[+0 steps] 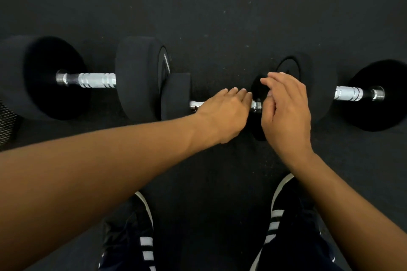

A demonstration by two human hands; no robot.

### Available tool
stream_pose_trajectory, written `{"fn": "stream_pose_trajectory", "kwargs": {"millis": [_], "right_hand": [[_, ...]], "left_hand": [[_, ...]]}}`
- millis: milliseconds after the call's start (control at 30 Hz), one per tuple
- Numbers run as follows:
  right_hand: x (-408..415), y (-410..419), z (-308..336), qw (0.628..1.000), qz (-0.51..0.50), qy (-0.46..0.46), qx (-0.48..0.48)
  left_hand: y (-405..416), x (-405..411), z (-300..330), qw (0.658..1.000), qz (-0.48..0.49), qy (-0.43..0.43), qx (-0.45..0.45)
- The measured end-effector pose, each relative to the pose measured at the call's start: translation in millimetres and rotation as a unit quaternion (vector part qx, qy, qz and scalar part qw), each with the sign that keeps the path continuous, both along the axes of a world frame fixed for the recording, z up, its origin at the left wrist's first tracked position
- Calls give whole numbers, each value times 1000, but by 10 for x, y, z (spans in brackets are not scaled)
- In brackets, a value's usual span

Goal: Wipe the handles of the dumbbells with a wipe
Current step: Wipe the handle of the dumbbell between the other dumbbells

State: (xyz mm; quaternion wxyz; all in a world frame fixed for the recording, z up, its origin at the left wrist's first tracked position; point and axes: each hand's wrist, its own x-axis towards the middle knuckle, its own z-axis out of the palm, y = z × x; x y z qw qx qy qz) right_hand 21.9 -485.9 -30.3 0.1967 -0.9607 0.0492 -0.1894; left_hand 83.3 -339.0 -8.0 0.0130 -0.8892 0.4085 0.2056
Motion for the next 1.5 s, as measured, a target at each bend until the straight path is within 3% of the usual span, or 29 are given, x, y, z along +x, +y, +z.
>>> {"fn": "stream_pose_trajectory", "kwargs": {"millis": [200, 433, 667, 767, 900, 967, 1167, 1367, 1500], "right_hand": [[-27, -4, -23, 1000, -2, -16, -3], [4, -11, -12, 1000, 3, -11, -2], [-35, -4, -1, 1000, -1, -10, -5], [-20, -6, 12, 1000, 0, -4, -3], [-2, -5, 10, 1000, 1, -9, 3], [-9, 5, 3, 1000, 0, -14, 6], [-30, 12, -5, 1000, -5, -16, 2], [-9, 2, -26, 1000, -4, -26, 1], [-15, 5, -41, 999, 0, -33, 2]], "left_hand": [[114, -518, -8, 995, -51, -69, 54], [-105, -47, 124, 998, 15, -15, 58], [-23, -485, 12, 987, -67, -111, 95], [-53, -376, 36, 989, -54, -105, 90], [-110, -40, 107, 998, 16, -31, 53], [-112, -32, 120, 998, 19, -42, 45], [-3, -420, 2, 986, -87, -123, 66], [-91, -91, 78, 997, 26, -54, 45], [-73, -146, 89, 996, 21, -75, 49]]}}
